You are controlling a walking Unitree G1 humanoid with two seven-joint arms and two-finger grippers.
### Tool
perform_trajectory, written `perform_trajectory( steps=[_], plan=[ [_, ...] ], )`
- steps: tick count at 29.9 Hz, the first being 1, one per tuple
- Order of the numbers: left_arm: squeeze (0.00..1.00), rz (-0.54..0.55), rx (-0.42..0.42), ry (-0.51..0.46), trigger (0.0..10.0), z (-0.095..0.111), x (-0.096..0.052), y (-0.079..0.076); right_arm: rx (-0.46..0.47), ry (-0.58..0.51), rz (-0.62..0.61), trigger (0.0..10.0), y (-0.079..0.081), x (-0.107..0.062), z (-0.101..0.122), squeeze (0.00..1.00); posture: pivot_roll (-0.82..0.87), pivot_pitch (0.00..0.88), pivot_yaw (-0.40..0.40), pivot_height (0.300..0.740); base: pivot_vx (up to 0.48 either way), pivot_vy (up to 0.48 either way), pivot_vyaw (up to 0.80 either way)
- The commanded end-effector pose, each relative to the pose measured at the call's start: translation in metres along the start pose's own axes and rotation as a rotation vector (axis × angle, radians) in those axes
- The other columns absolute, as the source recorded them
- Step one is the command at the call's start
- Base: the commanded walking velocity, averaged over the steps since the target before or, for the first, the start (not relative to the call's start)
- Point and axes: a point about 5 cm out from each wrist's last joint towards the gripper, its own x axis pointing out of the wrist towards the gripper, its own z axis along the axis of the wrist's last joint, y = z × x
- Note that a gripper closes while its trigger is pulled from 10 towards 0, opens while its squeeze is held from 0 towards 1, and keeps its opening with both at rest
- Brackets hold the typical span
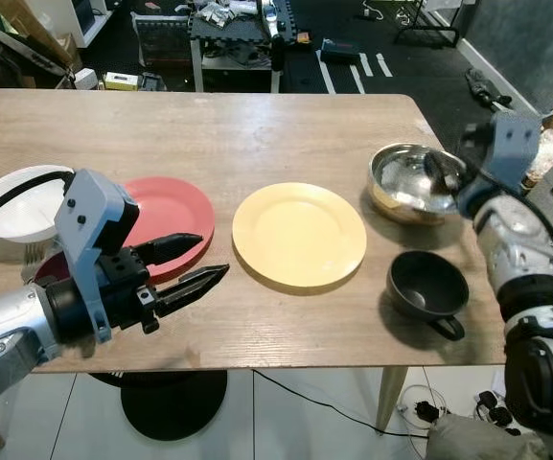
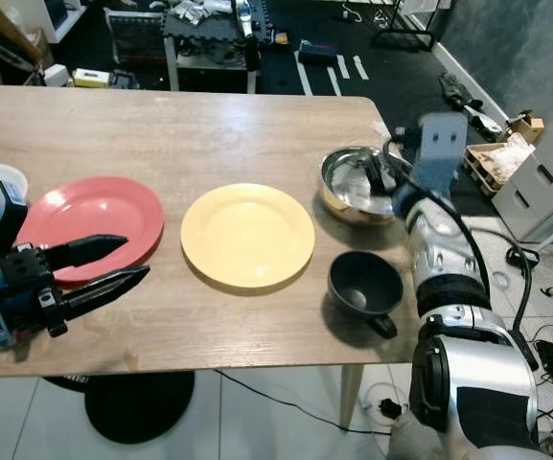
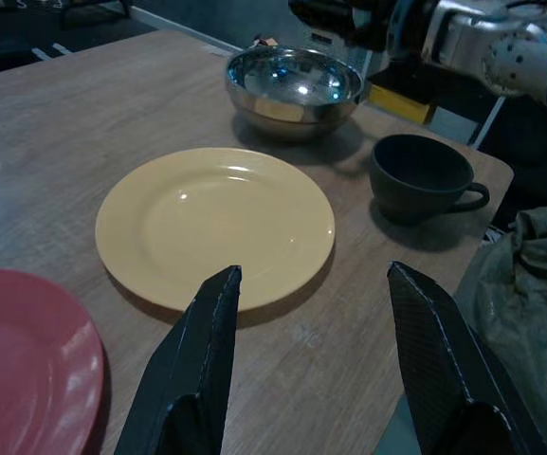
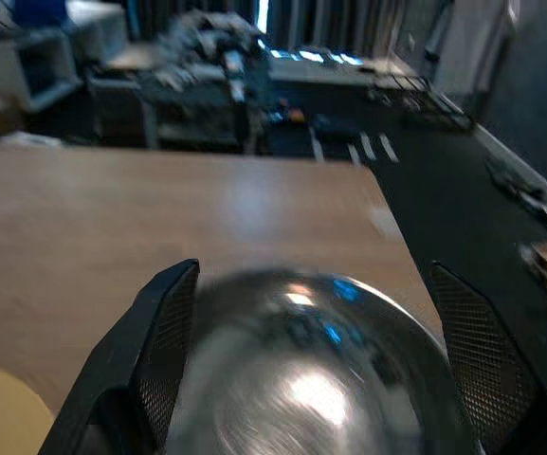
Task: Setting the table
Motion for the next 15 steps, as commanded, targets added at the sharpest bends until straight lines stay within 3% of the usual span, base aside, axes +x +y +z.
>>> perform_trajectory(
  steps=[1,3,6,8,11,15],
  plan=[
    [0.0,-0.013,0.0,0.006,10.0,-0.001,0.001,-0.002,0.012,-0.021,0.15,10.0,0.016,0.001,0.003,0.0,0.06,0.122,0.062,0.74,0.0,0.0,0.0],
    [0.0,-0.015,0.0,0.005,10.0,0.0,0.001,-0.002,-0.083,0.007,0.301,10.0,0.03,-0.001,-0.002,0.0,0.06,0.124,0.063,0.74,0.0,0.0,0.0],
    [0.0,-0.015,0.0,0.004,10.0,0.0,0.001,-0.002,-0.13,0.028,0.345,10.0,0.035,-0.002,-0.005,0.0,0.06,0.124,0.063,0.74,0.0,0.0,0.0],
    [0.0,-0.017,-0.001,0.004,10.0,0.0,0.001,-0.002,-0.223,0.089,0.402,10.0,0.041,-0.004,-0.014,0.0,0.06,0.127,0.062,0.74,0.0,0.0,0.0],
    [0.0,-0.017,-0.002,0.003,10.0,0.0,0.001,-0.003,-0.298,0.207,0.305,10.0,0.035,0.0,-0.025,0.0,0.06,0.13,0.059,0.74,0.0,0.0,0.0],
    [0.0,-0.017,-0.004,0.002,10.0,0.0,0.001,-0.004,-0.366,0.274,0.248,10.0,0.028,0.001,-0.027,0.0,0.06,0.132,0.058,0.74,0.0,0.0,0.0]
  ],
)
